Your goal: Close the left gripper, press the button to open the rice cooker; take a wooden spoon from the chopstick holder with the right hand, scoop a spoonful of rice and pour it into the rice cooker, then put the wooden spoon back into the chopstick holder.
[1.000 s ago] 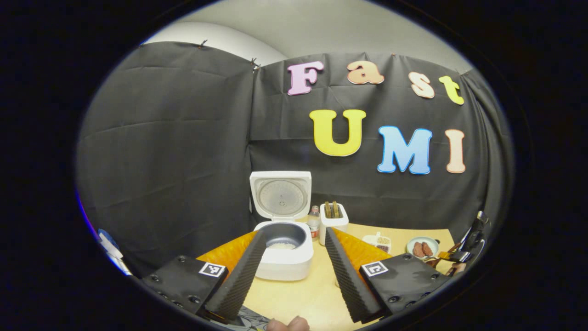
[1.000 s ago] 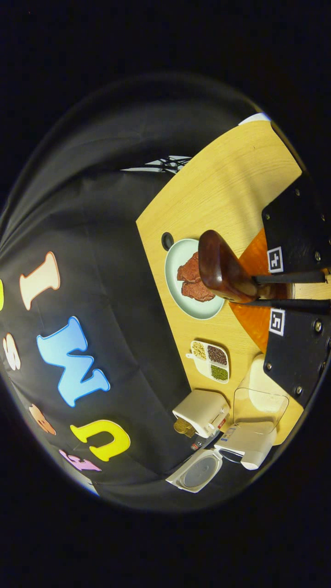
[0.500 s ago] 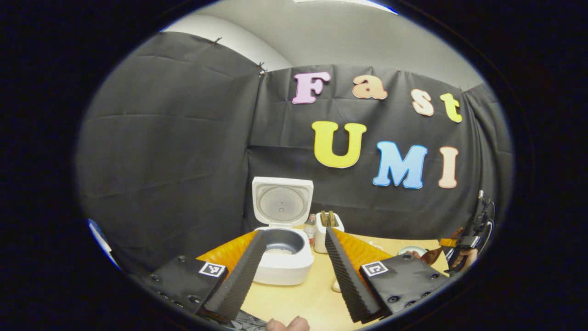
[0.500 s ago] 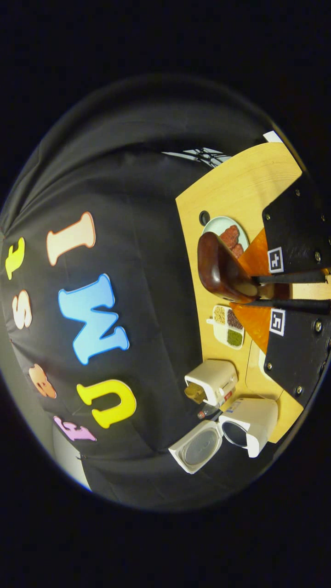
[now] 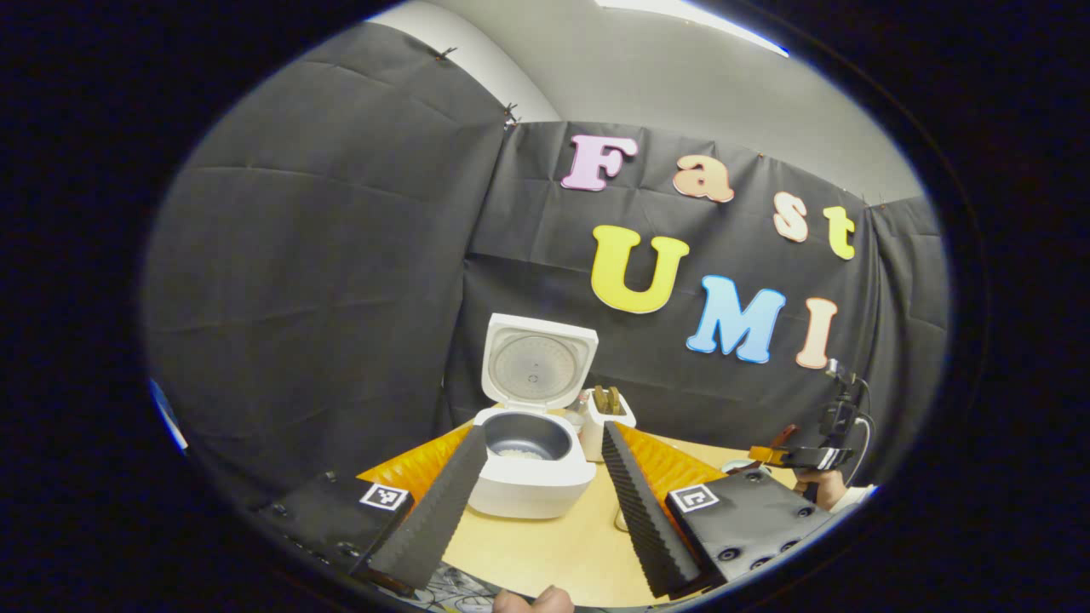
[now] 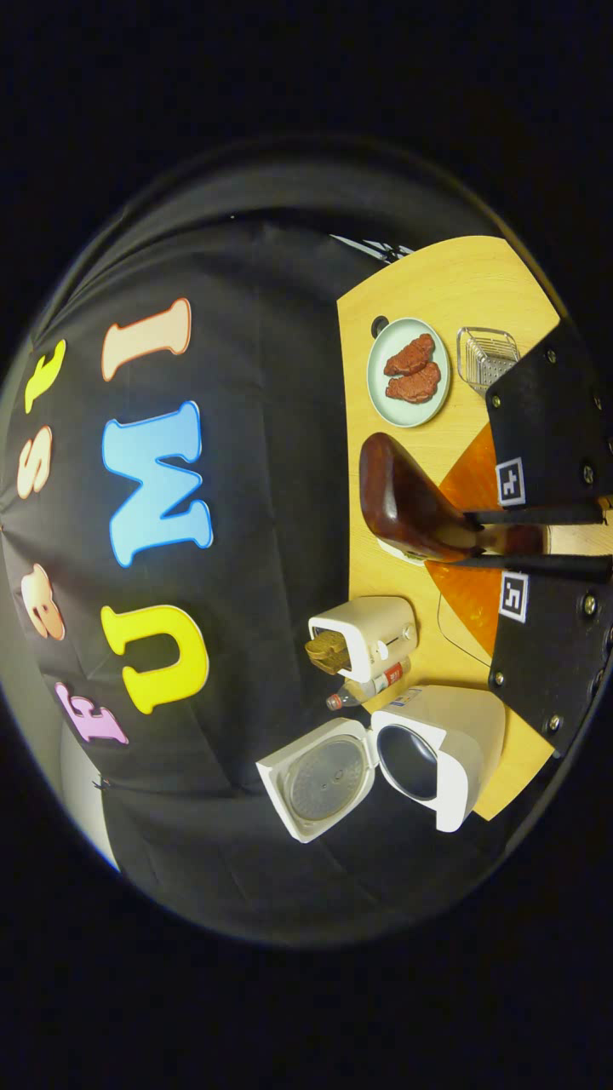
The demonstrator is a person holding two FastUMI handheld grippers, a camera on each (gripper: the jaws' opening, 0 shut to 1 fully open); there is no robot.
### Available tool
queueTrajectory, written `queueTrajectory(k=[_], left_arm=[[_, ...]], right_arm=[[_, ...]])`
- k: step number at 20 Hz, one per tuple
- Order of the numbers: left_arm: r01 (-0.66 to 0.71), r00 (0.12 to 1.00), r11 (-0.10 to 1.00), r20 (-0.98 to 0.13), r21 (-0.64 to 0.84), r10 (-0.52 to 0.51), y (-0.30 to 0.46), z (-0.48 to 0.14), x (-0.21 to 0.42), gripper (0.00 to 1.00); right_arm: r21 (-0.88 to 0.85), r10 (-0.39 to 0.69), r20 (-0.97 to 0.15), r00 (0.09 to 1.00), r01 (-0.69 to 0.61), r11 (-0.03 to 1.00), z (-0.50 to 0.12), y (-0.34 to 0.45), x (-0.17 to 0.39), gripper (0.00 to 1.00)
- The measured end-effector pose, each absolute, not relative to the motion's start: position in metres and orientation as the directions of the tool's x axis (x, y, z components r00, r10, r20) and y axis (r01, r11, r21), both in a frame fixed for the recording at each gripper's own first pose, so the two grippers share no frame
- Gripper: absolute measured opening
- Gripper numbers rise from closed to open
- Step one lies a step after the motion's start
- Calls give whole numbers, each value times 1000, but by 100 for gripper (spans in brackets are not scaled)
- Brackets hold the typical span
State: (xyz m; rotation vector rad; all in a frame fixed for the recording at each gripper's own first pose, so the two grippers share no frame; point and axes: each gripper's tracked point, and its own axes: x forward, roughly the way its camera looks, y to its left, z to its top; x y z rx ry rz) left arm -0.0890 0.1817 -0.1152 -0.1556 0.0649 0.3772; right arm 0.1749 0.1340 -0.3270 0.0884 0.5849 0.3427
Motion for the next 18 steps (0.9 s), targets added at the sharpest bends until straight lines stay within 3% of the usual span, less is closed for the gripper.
queueTrajectory(k=[3, 4, 6, 7, 8, 9, 10, 11, 12, 13, 14, 15, 16, 18], left_arm=[[-432, 901, 892, -102, -134, 422, 202, -116, -95, 100], [-451, 892, 882, -108, -137, 439, 205, -116, -96, 95], [-484, 874, 867, -130, -123, 469, 211, -127, -96, 100], [-493, 868, 862, -142, -117, 477, 210, -131, -94, 95], [-503, 860, 857, -157, -108, 485, 209, -136, -91, 100], [-513, 853, 853, -166, -98, 494, 209, -141, -88, 91], [-522, 847, 848, -171, -91, 503, 208, -142, -87, 90], [-529, 843, 844, -173, -93, 509, 206, -141, -83, 96], [-528, 843, 844, -181, -98, 506, 203, -143, -80, 100], [-529, 841, 843, -193, -98, 505, 200, -148, -76, 90], [-533, 837, 841, -199, -95, 509, 200, -151, -74, 91], [-539, 834, 837, -195, -93, 516, 201, -149, -71, 100], [-542, 833, 835, -189, -96, 520, 201, -146, -68, 91], [-547, 831, 831, -189, -99, 524, 199, -145, -65, 91]], right_arm=[[140, 353, -584, 731, -337, 931, -366, 154, 181, 14], [112, 352, -599, 719, -359, 926, -378, 157, 185, 14], [71, 353, -625, 697, -399, 914, -401, 164, 187, 14], [56, 357, -638, 682, -422, 905, -413, 167, 189, 14], [42, 361, -652, 667, -443, 896, -423, 169, 189, 14], [26, 361, -664, 655, -462, 887, -433, 170, 189, 14], [8, 356, -676, 645, -476, 879, -442, 170, 189, 14], [2, 359, -683, 636, -490, 872, -448, 172, 188, 14], [6, 370, -682, 630, -501, 865, -450, 176, 188, 14], [18, 381, -684, 623, -507, 862, -452, 180, 186, 14], [37, 389, -690, 610, -507, 861, -453, 183, 184, 14], [66, 404, -697, 593, -507, 859, -455, 188, 179, 14], [94, 421, -701, 576, -510, 855, -456, 193, 176, 14], [131, 442, -705, 555, -511, 850, -456, 204, 170, 14]])
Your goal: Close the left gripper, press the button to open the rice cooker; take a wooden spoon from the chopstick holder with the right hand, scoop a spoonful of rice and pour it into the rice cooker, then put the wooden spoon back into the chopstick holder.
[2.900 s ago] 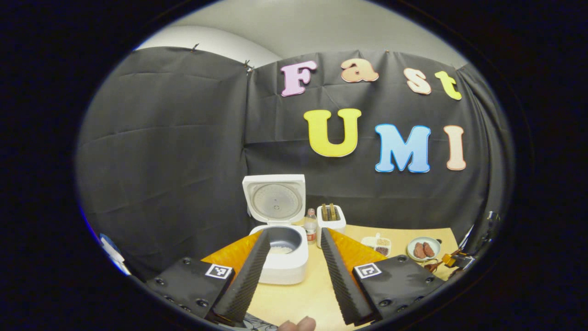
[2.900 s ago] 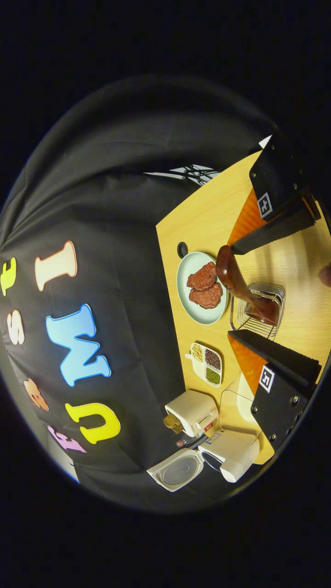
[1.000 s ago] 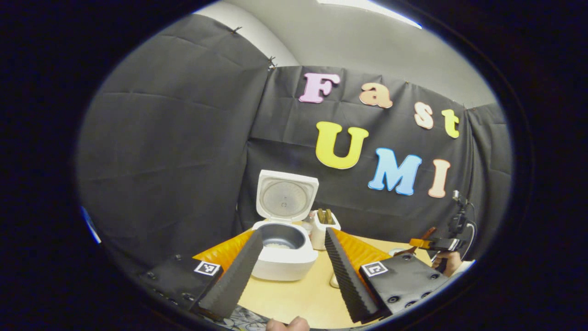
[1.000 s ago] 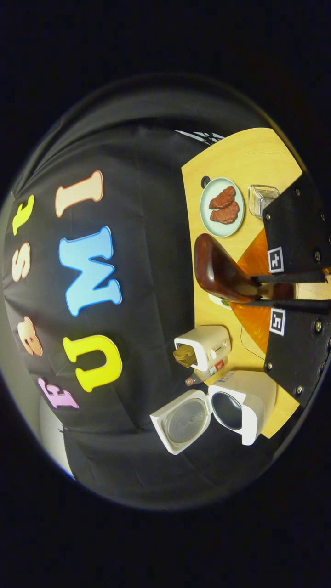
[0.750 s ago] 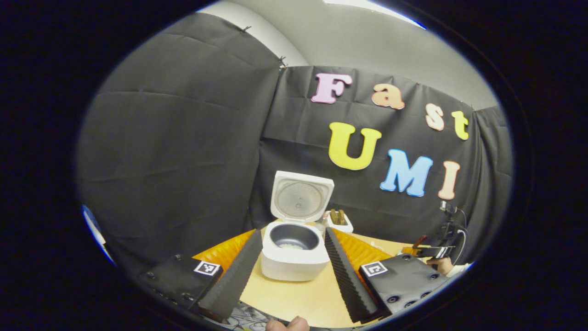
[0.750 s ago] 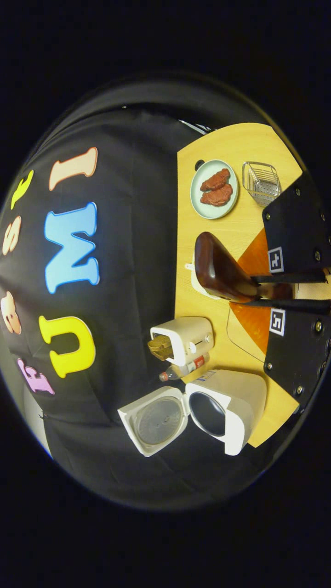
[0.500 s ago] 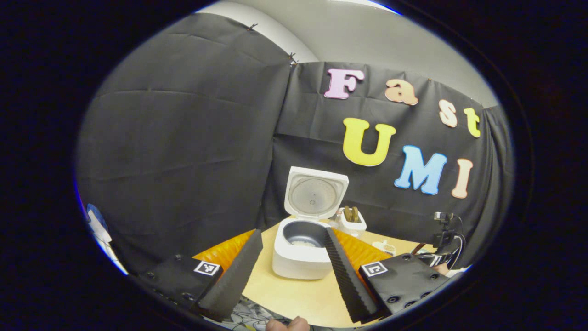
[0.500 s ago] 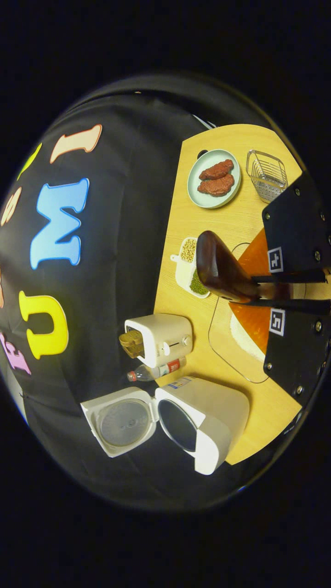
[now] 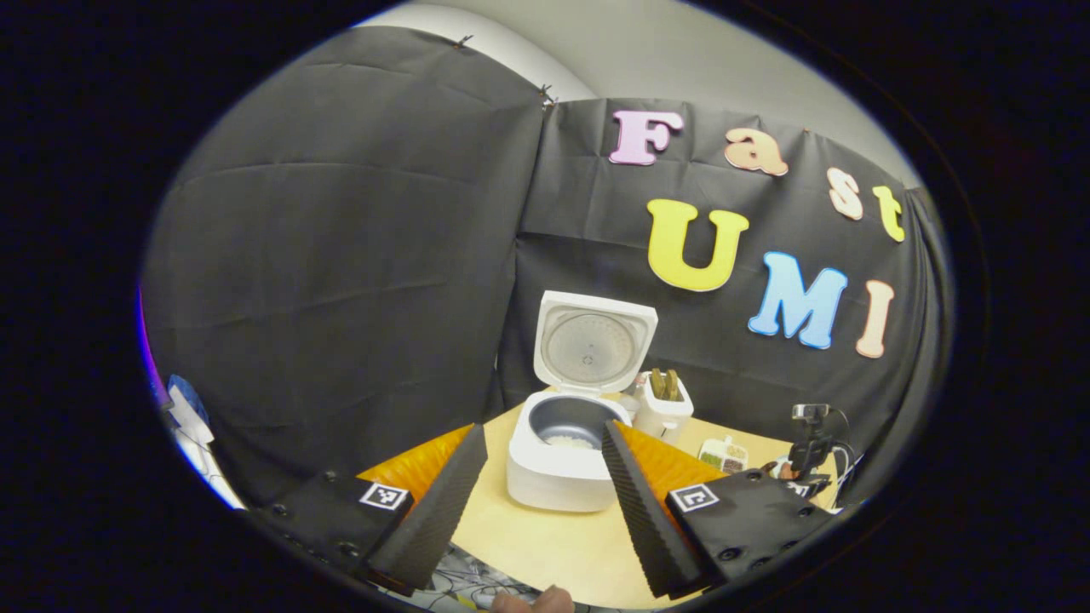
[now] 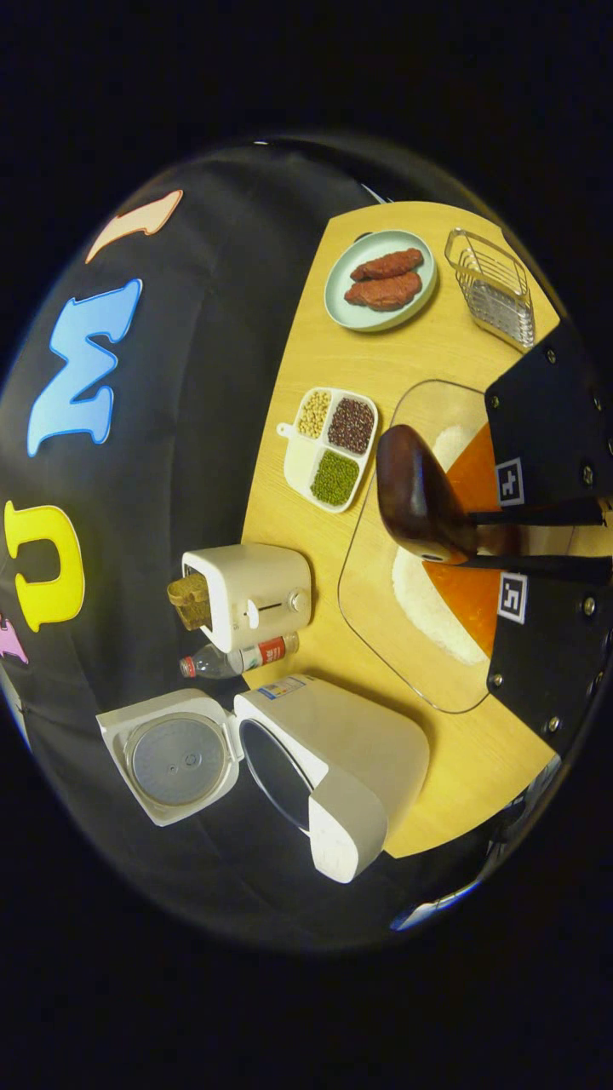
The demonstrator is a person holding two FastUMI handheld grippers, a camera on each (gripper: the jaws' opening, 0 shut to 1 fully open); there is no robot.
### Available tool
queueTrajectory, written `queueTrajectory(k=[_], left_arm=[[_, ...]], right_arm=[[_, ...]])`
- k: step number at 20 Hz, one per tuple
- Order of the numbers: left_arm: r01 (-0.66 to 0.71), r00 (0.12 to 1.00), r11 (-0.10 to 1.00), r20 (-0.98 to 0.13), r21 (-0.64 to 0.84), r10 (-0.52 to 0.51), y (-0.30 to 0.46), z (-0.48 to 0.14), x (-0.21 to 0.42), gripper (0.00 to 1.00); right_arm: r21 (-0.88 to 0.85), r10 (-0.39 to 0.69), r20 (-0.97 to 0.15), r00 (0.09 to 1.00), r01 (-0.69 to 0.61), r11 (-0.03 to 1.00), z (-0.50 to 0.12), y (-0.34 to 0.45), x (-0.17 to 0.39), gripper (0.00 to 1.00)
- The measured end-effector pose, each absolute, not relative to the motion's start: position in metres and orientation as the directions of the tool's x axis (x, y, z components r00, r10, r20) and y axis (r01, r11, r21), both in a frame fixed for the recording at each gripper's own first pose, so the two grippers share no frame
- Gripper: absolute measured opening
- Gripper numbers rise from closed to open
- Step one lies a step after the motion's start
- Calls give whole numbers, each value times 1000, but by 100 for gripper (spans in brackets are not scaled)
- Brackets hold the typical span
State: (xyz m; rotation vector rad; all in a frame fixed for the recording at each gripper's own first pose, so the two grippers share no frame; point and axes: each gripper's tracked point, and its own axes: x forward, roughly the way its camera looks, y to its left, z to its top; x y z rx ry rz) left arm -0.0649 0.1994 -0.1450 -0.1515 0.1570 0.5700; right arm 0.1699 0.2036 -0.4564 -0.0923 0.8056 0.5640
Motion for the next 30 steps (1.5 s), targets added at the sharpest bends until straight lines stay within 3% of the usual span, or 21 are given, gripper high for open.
queueTrajectory(k=[3, 4, 5, 12, 13, 14, 15, 16, 19, 20, 21, 23, 24, 25, 30], left_arm=[[-551, 827, 830, -187, -86, 530, 199, -145, -63, 91], [-553, 826, 829, -184, -83, 533, 200, -144, -64, 96], [-554, 826, 828, -182, -84, 534, 199, -143, -65, 91], [-563, 820, 823, -178, -78, 544, 208, -139, -75, 90], [-564, 820, 823, -172, -73, 547, 209, -137, -77, 95], [-564, 820, 823, -168, -72, 547, 210, -135, -79, 91], [-563, 820, 823, -166, -72, 547, 211, -135, -80, 95], [-562, 821, 824, -166, -74, 546, 211, -135, -81, 91], [-552, 828, 830, -169, -84, 534, 210, -137, -82, 91], [-547, 832, 833, -170, -85, 529, 208, -137, -81, 96], [-542, 835, 836, -168, -83, 524, 207, -138, -80, 91], [-534, 840, 842, -164, -78, 517, 205, -137, -80, 96], [-530, 843, 845, -162, -78, 513, 204, -137, -79, 91], [-526, 845, 847, -163, -80, 509, 203, -136, -79, 96], [-503, 859, 861, -159, -83, 487, 203, -135, -78, 91]], right_arm=[[228, 482, -703, 523, -476, 849, -457, 219, 164, 14], [258, 489, -701, 519, -454, 853, -456, 222, 164, 14], [288, 495, -699, 516, -431, 855, -456, 222, 166, 14], [556, 588, -650, 482, -225, 800, -446, 235, 172, 14], [569, 588, -646, 487, -206, 796, -444, 234, 173, 14], [584, 590, -638, 495, -189, 789, -441, 233, 176, 14], [599, 593, -631, 501, -171, 782, -438, 231, 176, 14], [614, 597, -623, 505, -157, 773, -434, 229, 177, 14], [668, 613, -596, 519, -102, 737, -427, 222, 179, 14], [683, 614, -589, 525, -83, 725, -424, 219, 180, 14], [689, 612, -582, 535, -74, 721, -421, 214, 180, 14], [698, 613, -568, 549, -74, 712, -411, 208, 180, 14], [708, 621, -556, 553, -77, 702, -405, 206, 180, 14], [718, 626, -545, 558, -75, 692, -401, 206, 180, 14], [787, 649, -474, 595, -45, 616, -365, 204, 182, 14]])
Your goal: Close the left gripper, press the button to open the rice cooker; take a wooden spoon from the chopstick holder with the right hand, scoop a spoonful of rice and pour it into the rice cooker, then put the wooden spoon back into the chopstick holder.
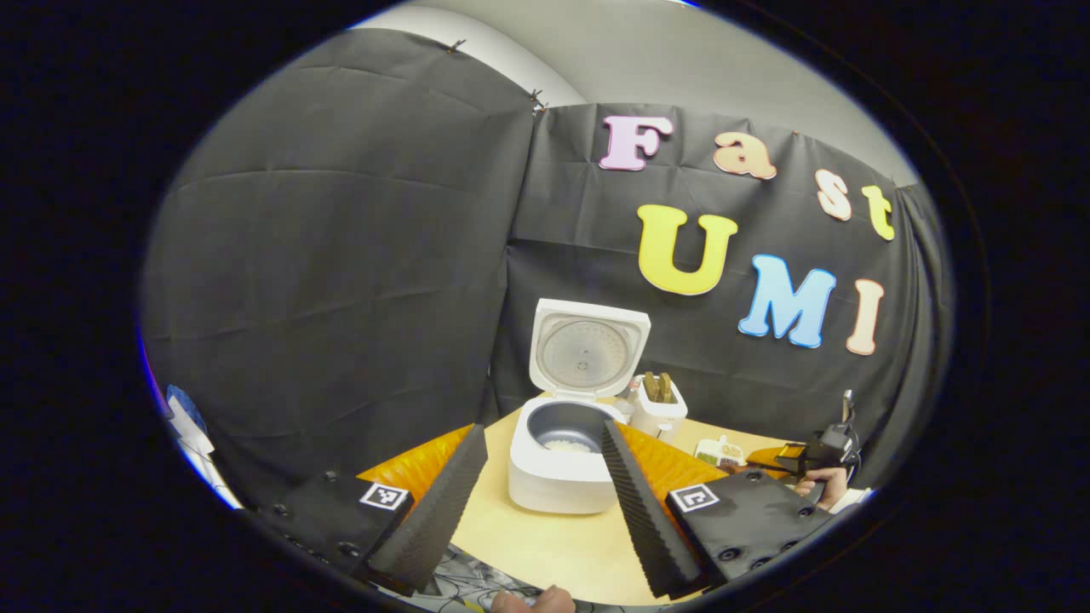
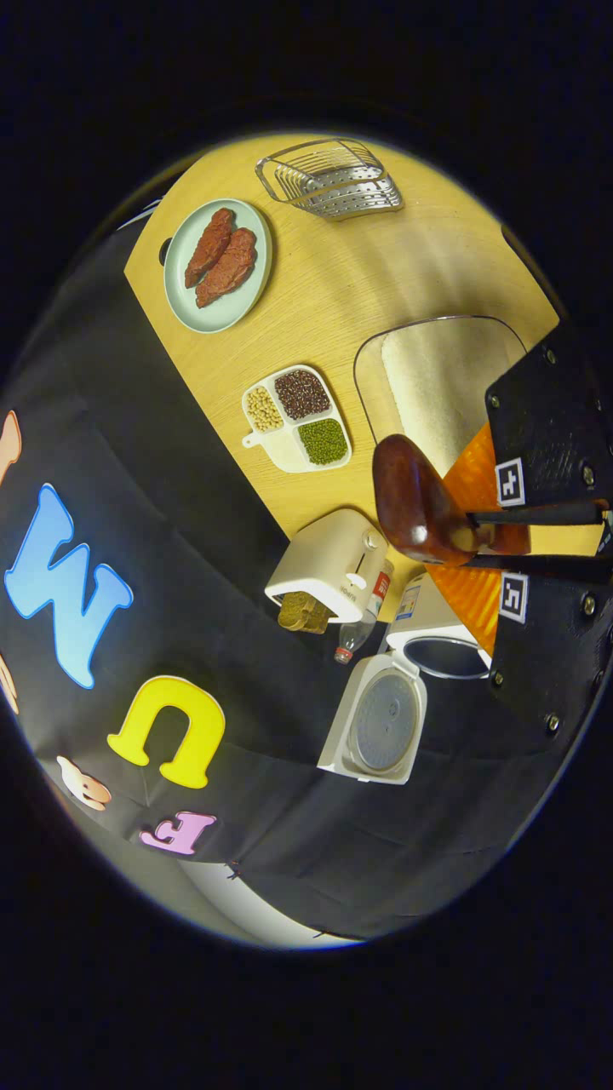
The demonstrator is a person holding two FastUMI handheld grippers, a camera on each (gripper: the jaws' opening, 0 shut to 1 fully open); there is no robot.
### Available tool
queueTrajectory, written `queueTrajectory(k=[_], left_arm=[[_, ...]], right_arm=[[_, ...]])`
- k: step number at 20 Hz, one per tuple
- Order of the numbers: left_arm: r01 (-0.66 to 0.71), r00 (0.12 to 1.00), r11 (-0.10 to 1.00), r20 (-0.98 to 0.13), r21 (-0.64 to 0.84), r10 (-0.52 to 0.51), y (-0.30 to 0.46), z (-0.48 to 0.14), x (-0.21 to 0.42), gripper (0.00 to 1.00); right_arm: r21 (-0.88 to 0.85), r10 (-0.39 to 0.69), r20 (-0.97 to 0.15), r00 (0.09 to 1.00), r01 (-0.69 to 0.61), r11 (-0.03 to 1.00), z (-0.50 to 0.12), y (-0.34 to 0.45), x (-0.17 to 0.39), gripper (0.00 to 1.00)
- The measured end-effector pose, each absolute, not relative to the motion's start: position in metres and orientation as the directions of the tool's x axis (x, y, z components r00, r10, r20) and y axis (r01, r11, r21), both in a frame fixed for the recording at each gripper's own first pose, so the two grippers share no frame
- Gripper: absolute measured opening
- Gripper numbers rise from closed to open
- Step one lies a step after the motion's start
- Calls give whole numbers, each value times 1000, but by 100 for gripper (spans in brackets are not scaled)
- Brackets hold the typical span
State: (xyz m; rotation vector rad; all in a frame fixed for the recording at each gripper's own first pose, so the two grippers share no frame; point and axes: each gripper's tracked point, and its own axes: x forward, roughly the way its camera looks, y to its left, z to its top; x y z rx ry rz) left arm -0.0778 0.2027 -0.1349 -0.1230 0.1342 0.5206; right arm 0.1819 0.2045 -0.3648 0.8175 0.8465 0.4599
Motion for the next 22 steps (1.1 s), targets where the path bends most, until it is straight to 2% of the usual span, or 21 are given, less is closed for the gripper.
queueTrajectory(k=[9, 10, 11, 15, 22], left_arm=[[-457, 888, 882, -120, -118, 444, 223, -128, -93, 91], [-450, 892, 884, -119, -127, 437, 228, -127, -96, 96], [-443, 895, 886, -118, -135, 429, 232, -130, -99, 91], [-441, 897, 890, -101, -116, 431, 257, -130, -120, 90], [-492, 871, 856, -102, -161, 481, 301, -135, -146, 90]], right_arm=[[852, 708, -298, 641, -156, 500, -258, 258, 159, 14], [860, 713, -278, 643, -164, 483, -248, 267, 156, 14], [861, 716, -267, 645, -174, 478, -242, 275, 153, 14], [829, 717, -256, 649, -234, 508, -232, 327, 152, 13], [753, 707, -305, 639, -292, 589, -255, 429, 169, 14]])
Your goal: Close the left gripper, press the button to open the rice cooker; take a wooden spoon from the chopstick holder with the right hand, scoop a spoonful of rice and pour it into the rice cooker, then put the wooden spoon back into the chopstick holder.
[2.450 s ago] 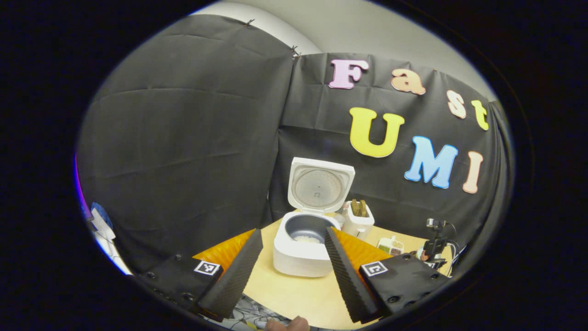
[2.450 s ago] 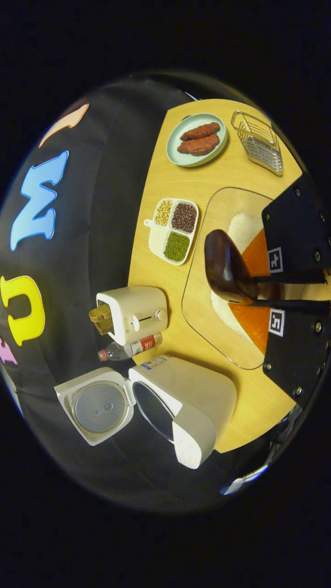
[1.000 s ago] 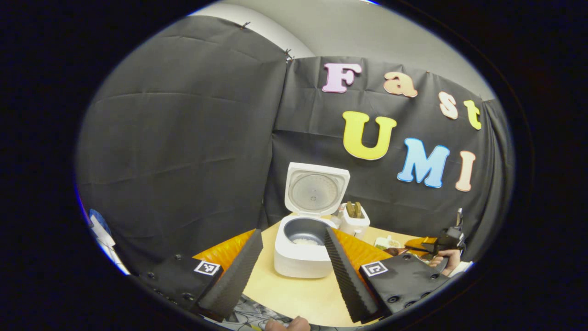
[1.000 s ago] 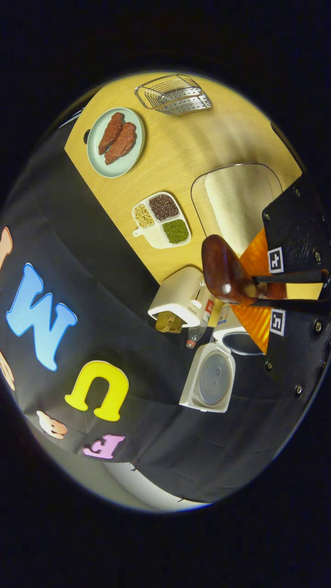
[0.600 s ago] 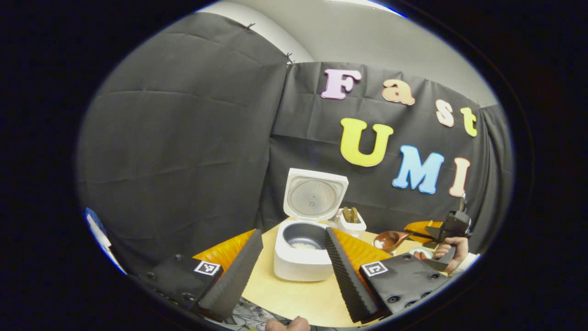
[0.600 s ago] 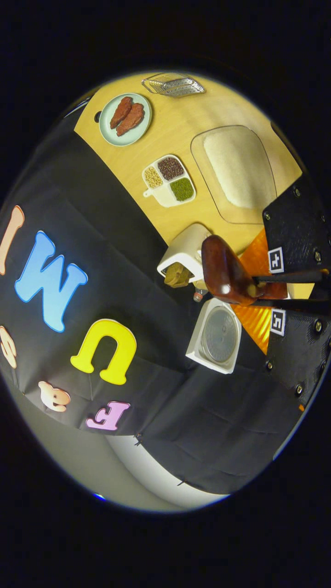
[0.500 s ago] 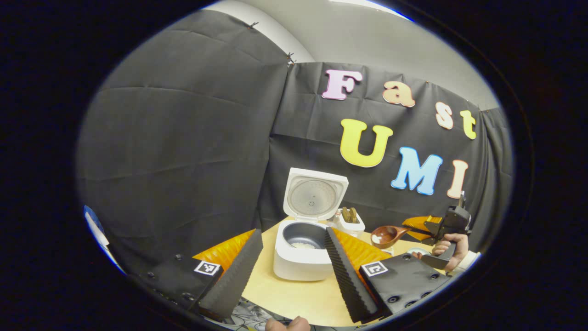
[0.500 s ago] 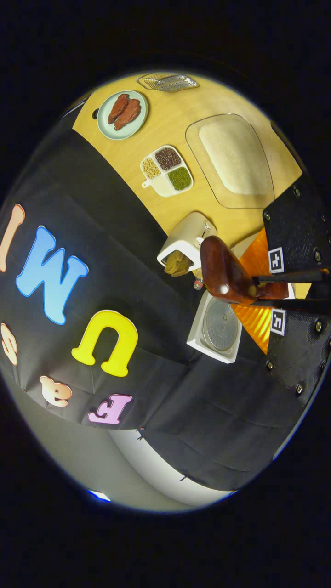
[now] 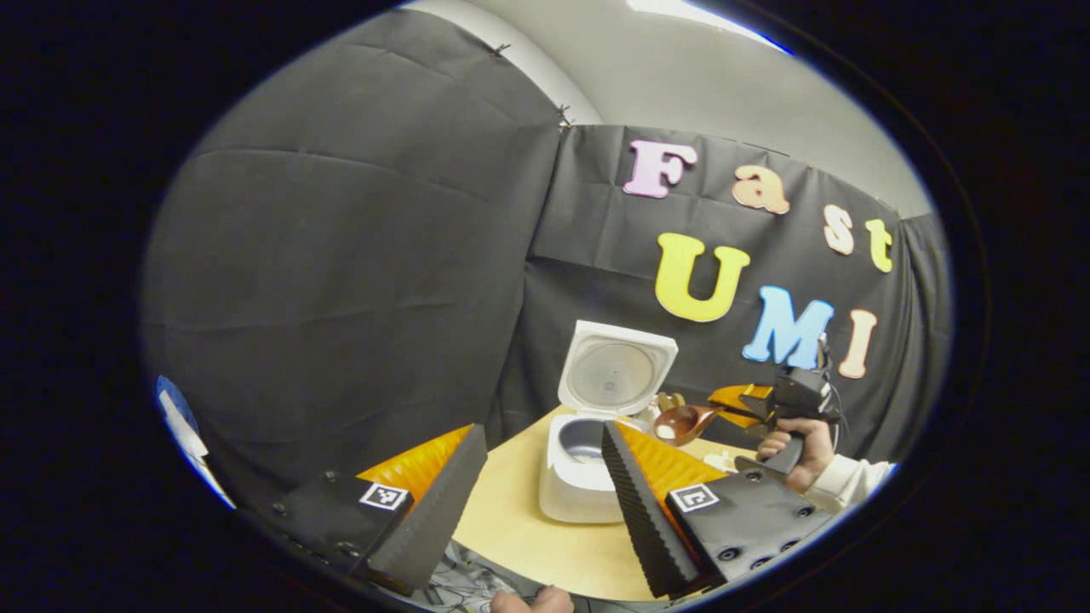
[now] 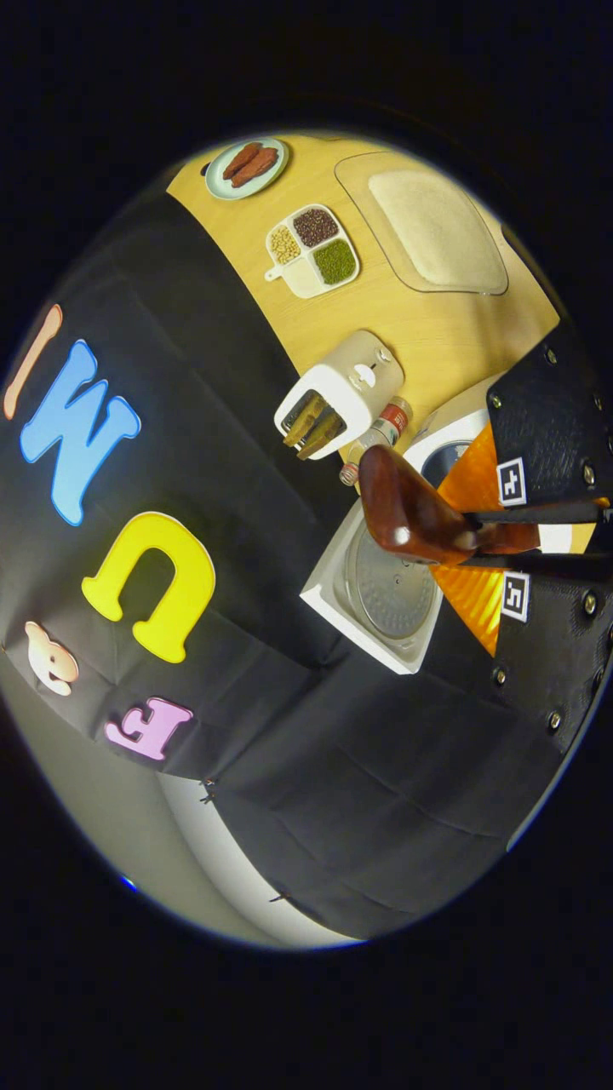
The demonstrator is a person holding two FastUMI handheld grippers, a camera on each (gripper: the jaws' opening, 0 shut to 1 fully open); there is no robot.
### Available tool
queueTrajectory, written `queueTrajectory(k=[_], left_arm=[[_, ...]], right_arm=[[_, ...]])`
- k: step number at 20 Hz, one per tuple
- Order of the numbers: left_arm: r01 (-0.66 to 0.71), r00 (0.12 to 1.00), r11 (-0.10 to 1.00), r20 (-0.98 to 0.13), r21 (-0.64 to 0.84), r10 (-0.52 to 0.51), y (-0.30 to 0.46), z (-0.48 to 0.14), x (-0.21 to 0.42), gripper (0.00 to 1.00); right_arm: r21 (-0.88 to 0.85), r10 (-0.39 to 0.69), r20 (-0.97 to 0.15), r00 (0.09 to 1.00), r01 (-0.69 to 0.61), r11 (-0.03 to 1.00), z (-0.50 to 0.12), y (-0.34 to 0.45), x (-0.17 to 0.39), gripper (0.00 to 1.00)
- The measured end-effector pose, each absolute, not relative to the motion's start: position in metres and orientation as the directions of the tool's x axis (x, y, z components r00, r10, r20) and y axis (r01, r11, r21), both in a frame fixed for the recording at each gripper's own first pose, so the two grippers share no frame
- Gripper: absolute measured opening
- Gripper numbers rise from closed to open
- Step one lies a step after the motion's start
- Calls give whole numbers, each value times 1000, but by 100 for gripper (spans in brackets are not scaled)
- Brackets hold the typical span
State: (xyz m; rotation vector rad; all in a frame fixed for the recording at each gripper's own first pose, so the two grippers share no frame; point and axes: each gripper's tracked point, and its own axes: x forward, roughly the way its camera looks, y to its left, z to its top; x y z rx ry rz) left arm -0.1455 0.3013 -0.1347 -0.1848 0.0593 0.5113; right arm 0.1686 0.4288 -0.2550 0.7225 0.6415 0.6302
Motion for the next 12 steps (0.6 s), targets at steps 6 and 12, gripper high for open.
queueTrajectory(k=[6, 12], left_arm=[[-541, 839, 827, -159, -150, 520, 326, -154, -157, 90], [-550, 826, 829, -213, -98, 522, 325, -170, -150, 90]], right_arm=[[548, 645, -386, 660, -398, 736, -305, 488, 179, 14], [273, 600, -366, 711, -535, 800, -327, 513, 181, 14]])
